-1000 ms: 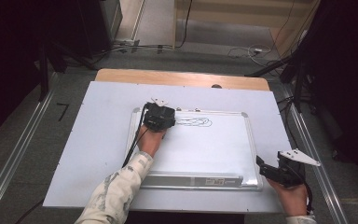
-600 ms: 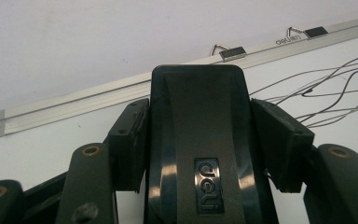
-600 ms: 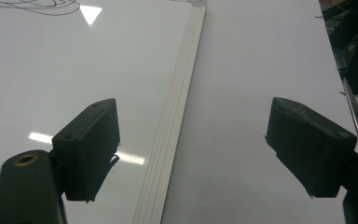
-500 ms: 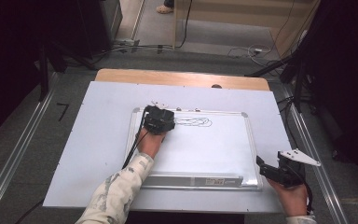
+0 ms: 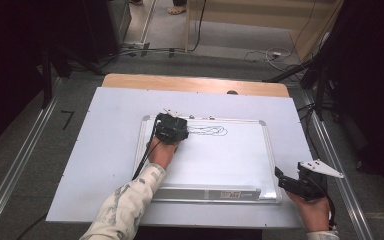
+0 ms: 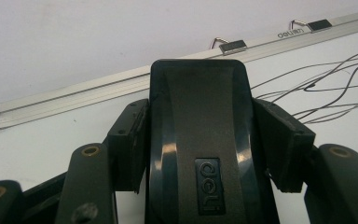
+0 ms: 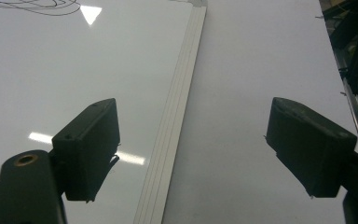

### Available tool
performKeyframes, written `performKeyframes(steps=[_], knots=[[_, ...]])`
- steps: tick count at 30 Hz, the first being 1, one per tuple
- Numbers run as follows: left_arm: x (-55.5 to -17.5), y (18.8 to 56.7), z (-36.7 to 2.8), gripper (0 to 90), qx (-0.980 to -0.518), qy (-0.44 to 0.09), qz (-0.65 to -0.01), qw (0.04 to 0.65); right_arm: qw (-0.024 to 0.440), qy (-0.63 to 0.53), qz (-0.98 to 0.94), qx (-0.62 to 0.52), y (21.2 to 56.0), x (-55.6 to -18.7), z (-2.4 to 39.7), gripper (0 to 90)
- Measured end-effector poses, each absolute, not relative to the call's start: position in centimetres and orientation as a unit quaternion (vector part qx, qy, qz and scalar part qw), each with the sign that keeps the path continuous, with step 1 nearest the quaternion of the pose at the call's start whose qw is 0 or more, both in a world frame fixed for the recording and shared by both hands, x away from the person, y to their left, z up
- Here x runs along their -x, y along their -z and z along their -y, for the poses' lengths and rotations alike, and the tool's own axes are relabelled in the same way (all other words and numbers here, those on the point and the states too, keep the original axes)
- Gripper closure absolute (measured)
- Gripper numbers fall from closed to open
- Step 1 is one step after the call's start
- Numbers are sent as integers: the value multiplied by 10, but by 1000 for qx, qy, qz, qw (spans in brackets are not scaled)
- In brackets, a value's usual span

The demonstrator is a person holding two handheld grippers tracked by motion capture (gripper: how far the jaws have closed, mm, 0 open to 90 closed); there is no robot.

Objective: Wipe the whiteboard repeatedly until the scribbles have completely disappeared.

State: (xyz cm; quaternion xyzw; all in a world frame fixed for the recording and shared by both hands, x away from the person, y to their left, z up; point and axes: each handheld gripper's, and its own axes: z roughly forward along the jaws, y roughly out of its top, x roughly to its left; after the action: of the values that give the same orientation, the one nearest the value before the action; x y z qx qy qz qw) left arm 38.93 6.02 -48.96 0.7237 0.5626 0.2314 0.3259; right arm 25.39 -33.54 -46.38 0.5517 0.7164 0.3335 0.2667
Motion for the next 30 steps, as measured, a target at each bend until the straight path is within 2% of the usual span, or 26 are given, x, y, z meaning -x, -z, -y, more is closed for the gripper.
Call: performKeyframes(steps=[30], knots=[[-395, 489, -26, 401, -737, -216, -548, 331, 264, -335, -718, -550, 464, -255, 335, 159]])
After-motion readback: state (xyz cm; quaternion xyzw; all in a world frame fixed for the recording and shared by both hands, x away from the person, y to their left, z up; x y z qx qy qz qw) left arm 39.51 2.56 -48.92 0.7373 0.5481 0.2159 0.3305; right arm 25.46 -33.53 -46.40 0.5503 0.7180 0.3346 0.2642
